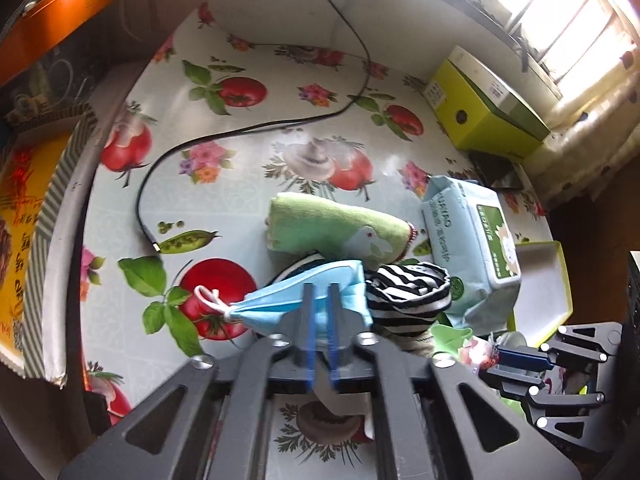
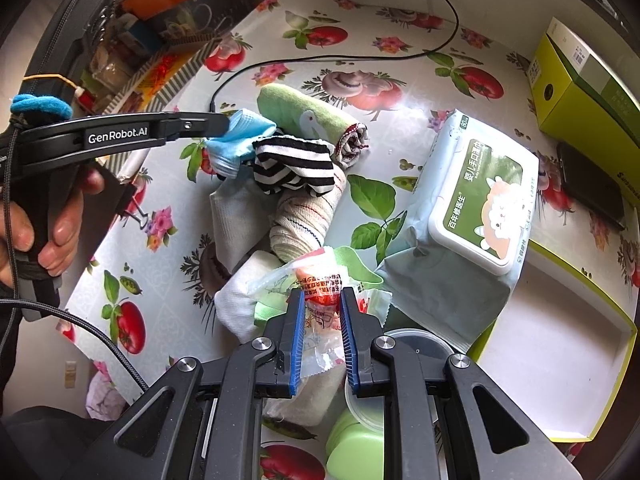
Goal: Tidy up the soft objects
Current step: 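Carry the mask with the left gripper while the right gripper carries the snack bag to the white tray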
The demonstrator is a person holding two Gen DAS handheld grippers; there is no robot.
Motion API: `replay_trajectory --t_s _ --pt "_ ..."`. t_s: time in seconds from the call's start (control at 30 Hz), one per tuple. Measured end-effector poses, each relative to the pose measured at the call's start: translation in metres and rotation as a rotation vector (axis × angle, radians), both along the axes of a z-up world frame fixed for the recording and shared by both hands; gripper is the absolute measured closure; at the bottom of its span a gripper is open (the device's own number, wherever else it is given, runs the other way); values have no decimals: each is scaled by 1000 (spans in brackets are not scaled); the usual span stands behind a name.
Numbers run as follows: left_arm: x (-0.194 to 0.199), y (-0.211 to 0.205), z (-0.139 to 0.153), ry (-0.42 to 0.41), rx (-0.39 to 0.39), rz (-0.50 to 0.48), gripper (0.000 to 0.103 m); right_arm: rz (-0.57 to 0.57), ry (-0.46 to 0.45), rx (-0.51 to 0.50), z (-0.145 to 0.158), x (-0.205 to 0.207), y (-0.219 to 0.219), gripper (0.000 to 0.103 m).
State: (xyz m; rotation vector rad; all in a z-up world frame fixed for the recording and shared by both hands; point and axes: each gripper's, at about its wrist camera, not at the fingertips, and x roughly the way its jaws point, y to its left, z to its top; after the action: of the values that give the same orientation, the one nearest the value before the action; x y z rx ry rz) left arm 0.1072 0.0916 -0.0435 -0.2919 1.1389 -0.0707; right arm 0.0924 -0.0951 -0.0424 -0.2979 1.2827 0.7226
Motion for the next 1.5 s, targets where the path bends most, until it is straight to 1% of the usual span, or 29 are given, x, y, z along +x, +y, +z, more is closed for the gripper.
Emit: replay_trajectory --t_s 0.07,0.17,0.37,0.43,0.5,0.53,0.57,0.6,0.63,0.77,0.9,1.03,1.17,1.37,1.5 --pt "2 -4 1 -6 -1 -19 72 -1 0 0 0 0 0 87" --pt "6 -10 0 -8 15 -43 66 -5 1 -2 -1 0 -1 87" --pt "23 -10 -10 12 65 -64 65 -4 3 -3 -2 0 -1 87" --pt "25 -9 -10 10 71 -72 65 -5 4 -4 -2 0 -1 87" --pt "27 -9 -12 14 59 -92 66 -6 5 -3 -2 0 -1 87" --pt "27 -10 -15 20 62 -92 69 -6 5 -3 -2 1 0 87" --pt "28 -10 -17 27 70 -90 90 -6 5 -2 -2 1 0 87" --pt "28 -10 -21 39 76 -89 101 -5 5 -2 -2 1 0 87" --pt "28 -10 -23 46 82 -88 102 -5 4 -2 -2 1 0 87" --pt "23 -13 -22 32 93 -82 103 -8 4 -1 -2 0 -1 87" --pt "18 -7 -14 14 90 -39 103 -9 -4 7 2 0 -2 87" --pt "10 1 3 -13 71 11 103 -10 -18 21 9 -1 -3 87" --pt "2 4 23 -47 54 38 103 -14 -41 44 21 -2 -6 87" --pt "-9 -2 49 -82 32 47 103 -27 -76 74 39 -3 -14 87" --pt "-12 -16 61 -93 33 30 103 -48 -97 91 49 -4 -25 87"
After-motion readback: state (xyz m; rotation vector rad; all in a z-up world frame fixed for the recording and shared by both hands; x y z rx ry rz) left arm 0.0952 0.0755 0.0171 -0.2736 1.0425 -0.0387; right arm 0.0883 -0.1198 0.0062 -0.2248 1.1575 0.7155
